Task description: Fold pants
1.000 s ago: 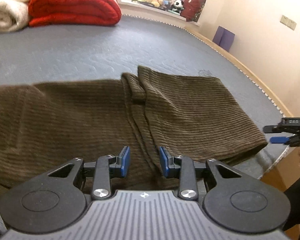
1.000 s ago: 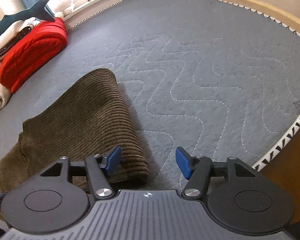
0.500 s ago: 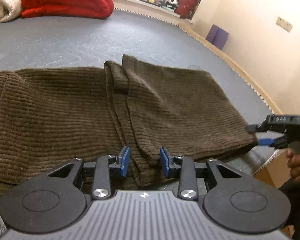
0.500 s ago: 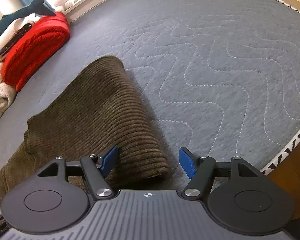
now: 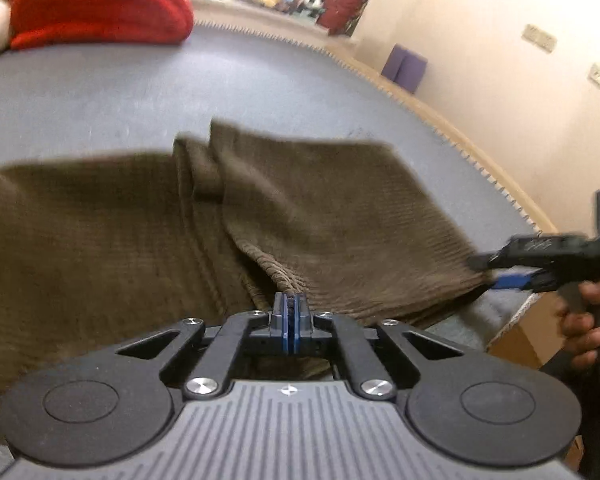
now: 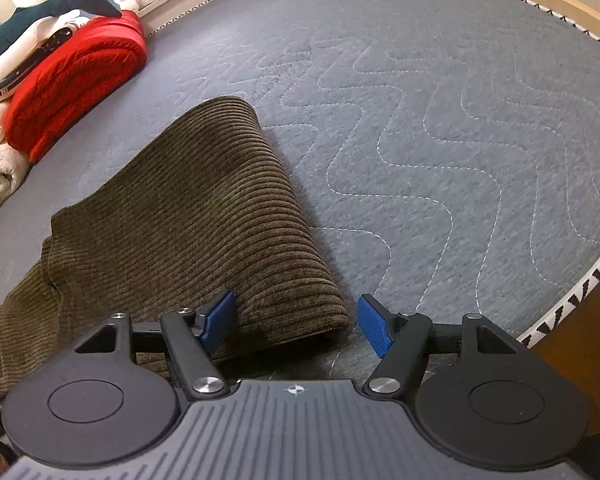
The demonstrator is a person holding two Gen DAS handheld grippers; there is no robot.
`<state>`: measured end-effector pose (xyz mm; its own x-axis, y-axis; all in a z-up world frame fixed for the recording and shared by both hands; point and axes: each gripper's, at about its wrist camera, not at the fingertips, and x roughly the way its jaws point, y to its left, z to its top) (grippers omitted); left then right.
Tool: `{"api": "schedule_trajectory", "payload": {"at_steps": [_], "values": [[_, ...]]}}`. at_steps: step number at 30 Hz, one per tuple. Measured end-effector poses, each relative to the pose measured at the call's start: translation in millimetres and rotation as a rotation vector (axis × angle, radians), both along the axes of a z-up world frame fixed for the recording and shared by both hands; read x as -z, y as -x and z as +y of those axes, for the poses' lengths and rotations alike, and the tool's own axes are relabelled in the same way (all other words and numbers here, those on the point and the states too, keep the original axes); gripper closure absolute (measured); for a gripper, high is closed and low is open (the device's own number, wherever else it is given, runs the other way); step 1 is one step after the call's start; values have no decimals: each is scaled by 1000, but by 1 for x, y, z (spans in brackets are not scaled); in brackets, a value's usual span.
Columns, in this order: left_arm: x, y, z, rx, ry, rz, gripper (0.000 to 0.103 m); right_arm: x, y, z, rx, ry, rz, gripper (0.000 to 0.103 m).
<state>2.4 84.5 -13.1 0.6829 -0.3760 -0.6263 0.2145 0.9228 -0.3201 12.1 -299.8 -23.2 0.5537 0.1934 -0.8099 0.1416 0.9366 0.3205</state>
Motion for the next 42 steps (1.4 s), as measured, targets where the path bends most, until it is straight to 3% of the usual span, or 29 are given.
{"api": "schedule_trajectory", "payload": {"at_steps": [4,7,9,10,15,17,19,20,21,22,25,29,31,35,36,39,42], "values": [[-28,21,5,33,-12,-43,101,1,-1,0,5,1,5,33],[-1,19,1,80,-71,101,101,1,-3,4,-2,0,7,33],[16,10,-2,35,-160,177,101,3,-6,6,-8,24,19,33],[16,7,0,18,-148,169,100,5,-6,7,-4,31,26,33],[-10,7,5,-60,-21,-34,90,13,-9,-3,41,-29,57,32],[-12,8,-6,-32,8,-69,90,15,-8,-6,49,-57,59,39],[-6,4,-19,20,-25,-72,90,15,-7,-6,39,-72,52,51],[1,1,-27,33,-77,-43,89,14,-6,-5,37,-61,46,55],[12,-6,-35,39,-151,20,88,13,-5,-5,36,-57,43,66],[25,-12,-38,38,-190,78,82,11,-3,-7,44,-65,40,74],[22,-18,-27,-2,-74,92,76,0,7,-16,96,-84,30,81],[11,-23,-14,-73,-26,49,75,4,7,-17,104,-53,54,79],[2,-37,-8,-122,-6,16,69,9,3,-16,108,-54,70,67],[-15,-86,2,-188,-2,-46,63,12,0,-17,120,-56,76,55],[-17,-100,1,-202,-5,-46,62,13,-2,-17,128,-65,80,54],[-10,-139,-7,-206,-11,4,43,17,-6,-19,148,-96,96,49],[6,-161,-8,-192,-31,73,43,20,-11,-18,153,-118,103,48]]}}
